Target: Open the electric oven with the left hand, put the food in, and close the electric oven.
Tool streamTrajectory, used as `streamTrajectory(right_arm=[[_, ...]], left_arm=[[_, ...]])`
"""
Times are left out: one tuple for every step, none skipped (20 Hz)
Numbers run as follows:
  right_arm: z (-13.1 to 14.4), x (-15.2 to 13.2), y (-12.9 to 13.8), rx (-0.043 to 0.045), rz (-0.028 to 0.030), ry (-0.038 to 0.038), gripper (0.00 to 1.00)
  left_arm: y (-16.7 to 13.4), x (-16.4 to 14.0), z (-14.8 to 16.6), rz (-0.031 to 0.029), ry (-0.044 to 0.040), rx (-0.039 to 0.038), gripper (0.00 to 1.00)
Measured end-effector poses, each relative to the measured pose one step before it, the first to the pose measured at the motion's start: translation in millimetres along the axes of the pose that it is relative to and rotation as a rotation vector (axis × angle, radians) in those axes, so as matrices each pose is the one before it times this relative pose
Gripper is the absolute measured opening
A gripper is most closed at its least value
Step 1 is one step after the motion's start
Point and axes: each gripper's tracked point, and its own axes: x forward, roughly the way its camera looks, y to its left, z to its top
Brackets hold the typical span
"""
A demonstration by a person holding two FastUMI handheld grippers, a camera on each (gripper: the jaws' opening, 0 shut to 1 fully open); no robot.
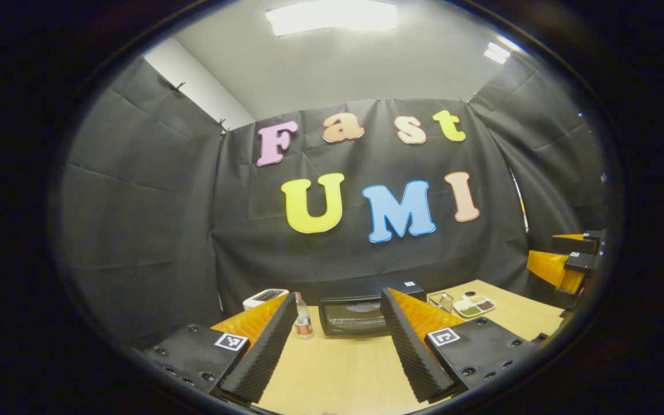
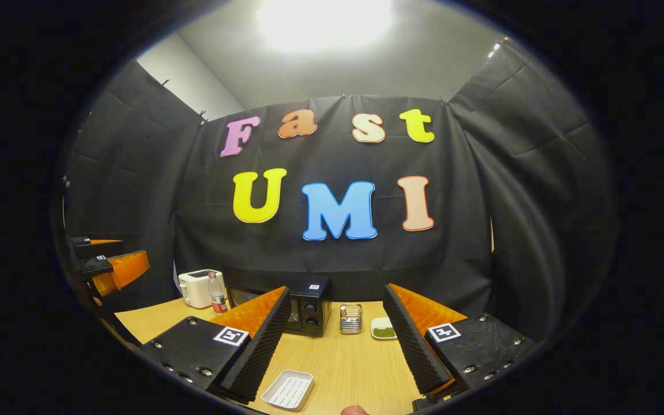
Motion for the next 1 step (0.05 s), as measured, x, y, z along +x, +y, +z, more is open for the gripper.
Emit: streamTrajectory(right_arm=[[-0.94,-2.96,2.77,0.00665,-0.0017,0.00327,0.98]], left_arm=[[3.19,-2.39,-2.11,-0.0002,0.00044,-0.00885,1.0]])
